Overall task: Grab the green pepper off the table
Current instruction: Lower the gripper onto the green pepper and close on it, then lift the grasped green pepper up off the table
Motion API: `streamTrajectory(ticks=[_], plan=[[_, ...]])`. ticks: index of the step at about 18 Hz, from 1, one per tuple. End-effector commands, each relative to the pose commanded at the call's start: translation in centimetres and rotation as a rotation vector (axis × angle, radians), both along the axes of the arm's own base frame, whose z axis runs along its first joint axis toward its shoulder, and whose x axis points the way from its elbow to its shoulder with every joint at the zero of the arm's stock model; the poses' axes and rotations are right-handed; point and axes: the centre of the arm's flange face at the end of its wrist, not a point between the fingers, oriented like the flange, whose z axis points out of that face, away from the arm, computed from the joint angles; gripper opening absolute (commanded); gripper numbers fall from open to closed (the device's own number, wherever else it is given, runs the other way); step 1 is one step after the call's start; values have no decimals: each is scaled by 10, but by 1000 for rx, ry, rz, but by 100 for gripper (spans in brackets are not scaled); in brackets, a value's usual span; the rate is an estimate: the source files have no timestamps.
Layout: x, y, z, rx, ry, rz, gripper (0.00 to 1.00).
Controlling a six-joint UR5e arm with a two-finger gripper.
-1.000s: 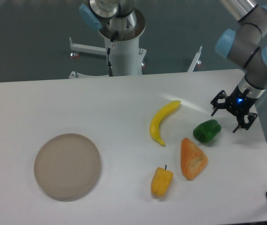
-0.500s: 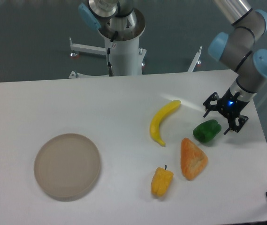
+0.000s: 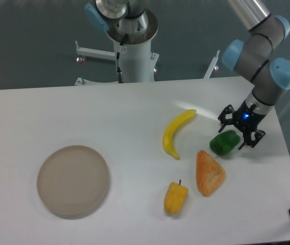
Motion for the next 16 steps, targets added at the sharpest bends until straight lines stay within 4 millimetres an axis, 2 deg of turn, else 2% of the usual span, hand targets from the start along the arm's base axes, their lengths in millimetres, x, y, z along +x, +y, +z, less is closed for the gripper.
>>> streamTrajectory(ticks=[6,9,11,13,16], plan=[[-3,-1,6,5,9,5,36],[-9,2,37,13,58,3,36],[-6,5,66,16,108,1,36],[10,25,88,-17,175,-32,36],[29,52,109,-54,249,-76,37]])
